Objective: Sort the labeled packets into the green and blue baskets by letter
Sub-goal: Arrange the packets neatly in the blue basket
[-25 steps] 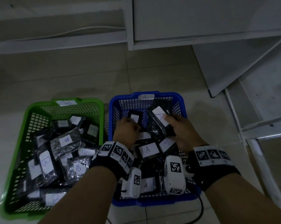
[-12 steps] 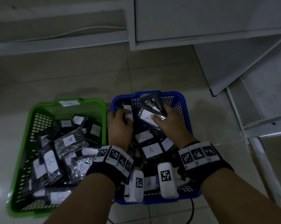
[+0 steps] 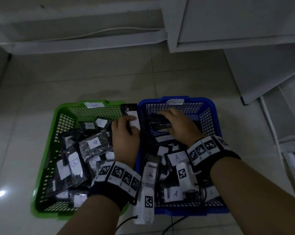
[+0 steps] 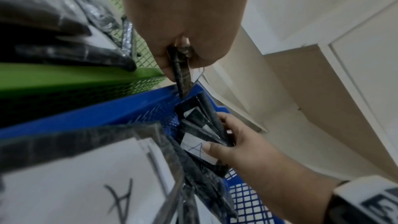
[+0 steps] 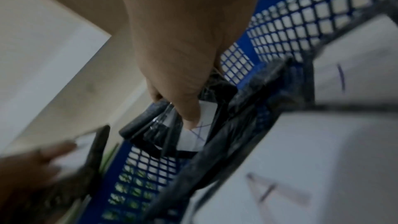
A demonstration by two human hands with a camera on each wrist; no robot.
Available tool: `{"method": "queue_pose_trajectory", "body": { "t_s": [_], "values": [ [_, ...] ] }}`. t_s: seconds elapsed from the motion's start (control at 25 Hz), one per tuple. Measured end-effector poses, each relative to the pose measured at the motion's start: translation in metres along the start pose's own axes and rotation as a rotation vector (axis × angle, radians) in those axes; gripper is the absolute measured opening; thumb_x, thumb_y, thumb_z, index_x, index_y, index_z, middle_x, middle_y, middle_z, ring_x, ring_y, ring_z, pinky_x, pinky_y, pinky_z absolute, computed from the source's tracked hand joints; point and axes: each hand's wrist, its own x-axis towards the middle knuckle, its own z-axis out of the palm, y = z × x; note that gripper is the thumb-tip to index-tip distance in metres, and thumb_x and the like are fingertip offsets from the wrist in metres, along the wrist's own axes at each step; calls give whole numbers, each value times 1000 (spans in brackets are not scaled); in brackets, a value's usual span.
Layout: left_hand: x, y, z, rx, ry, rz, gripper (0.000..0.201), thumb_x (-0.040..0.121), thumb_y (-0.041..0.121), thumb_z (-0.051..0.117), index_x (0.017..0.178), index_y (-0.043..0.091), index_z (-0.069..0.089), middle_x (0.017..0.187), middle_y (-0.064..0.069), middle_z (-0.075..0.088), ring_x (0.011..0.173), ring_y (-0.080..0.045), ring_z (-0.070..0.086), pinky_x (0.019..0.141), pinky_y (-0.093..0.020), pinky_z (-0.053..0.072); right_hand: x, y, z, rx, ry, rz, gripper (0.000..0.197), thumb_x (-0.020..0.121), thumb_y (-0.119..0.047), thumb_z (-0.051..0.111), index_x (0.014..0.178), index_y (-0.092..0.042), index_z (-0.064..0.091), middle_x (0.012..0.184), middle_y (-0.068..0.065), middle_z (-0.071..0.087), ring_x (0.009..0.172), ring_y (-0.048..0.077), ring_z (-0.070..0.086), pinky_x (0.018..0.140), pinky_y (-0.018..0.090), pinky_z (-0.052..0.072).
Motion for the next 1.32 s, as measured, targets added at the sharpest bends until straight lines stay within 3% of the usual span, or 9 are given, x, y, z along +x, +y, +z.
{"method": "queue_pose_trajectory", "body": {
  "t_s": [0.28, 0.52, 0.68, 0.76, 0.88, 0.96, 1.04, 1.16, 1.32],
  "values": [
    [3, -5, 4, -18, -83, -3, 27, 87, 5, 52, 109, 21, 60, 115, -4, 49, 100, -17, 50, 86, -24, 41, 37, 1, -32, 90, -504, 92, 58, 85, -15, 68, 138, -21, 45, 132, 3, 54, 119, 20, 50, 93, 23, 40],
    [4, -9, 9, 5, -89, 15, 27, 87, 8, 54, 109, 22, 61, 114, -2, 50, 104, -18, 51, 84, -23, 39, 29, 8, 1, 12, -208, 179, 69, 84, -38, 67, 144, -35, 32, 140, 11, 38, 129, 33, 36, 108, 39, 33],
    [4, -11, 8, -30, -85, -1, 26, 87, 9, 55, 109, 23, 61, 112, 3, 49, 105, -15, 50, 85, -22, 38, 29, 18, 9, 77, -305, 240, 57, 93, -46, 49, 145, -31, 30, 145, 13, 35, 134, 32, 33, 112, 40, 29],
    [5, -11, 8, -31, -96, -10, 26, 88, 11, 55, 109, 24, 60, 113, 3, 49, 105, -16, 51, 86, -24, 40, 30, 18, 12, -10, -238, 307, 55, 94, -51, 44, 144, -34, 32, 143, 14, 31, 134, 36, 28, 111, 47, 30],
    [6, -10, 8, -27, -97, -22, 26, 88, 12, 54, 109, 25, 60, 113, 2, 50, 105, -17, 52, 88, -29, 44, 20, 6, 15, -42, 52, 347, 53, 89, -53, 52, 137, -31, 45, 134, 14, 39, 125, 39, 36, 101, 48, 41],
    [7, -10, 9, -19, -93, -25, 26, 88, 12, 54, 109, 25, 61, 114, 1, 51, 105, -17, 52, 88, -29, 44, 11, 6, 18, 63, -38, 335, 76, 75, -58, 67, 141, -34, 37, 136, 11, 37, 124, 37, 37, 103, 49, 40],
    [7, -10, 9, -14, -93, -25, 26, 88, 12, 54, 109, 25, 61, 115, 0, 52, 104, -18, 53, 87, -29, 44, 9, 9, 22, 13, -164, 317, 91, 67, -44, 78, 144, -32, 31, 137, 10, 33, 123, 38, 37, 103, 49, 40],
    [5, -11, 10, -11, -95, -15, 26, 88, 12, 53, 109, 26, 60, 114, 0, 52, 103, -19, 53, 85, -29, 45, 15, 5, 32, -113, -18, 283, 73, 73, -20, 76, 137, -20, 41, 129, 15, 37, 116, 38, 45, 97, 45, 45],
    [6, -14, 11, -16, -97, 2, 26, 88, 12, 54, 109, 25, 60, 115, 1, 52, 105, -17, 52, 85, -26, 43, 15, 2, 33, 132, 114, 446, 83, 60, -27, 88, 127, -13, 41, 130, 17, 35, 114, 35, 47, 97, 45, 46]
  ]
}}
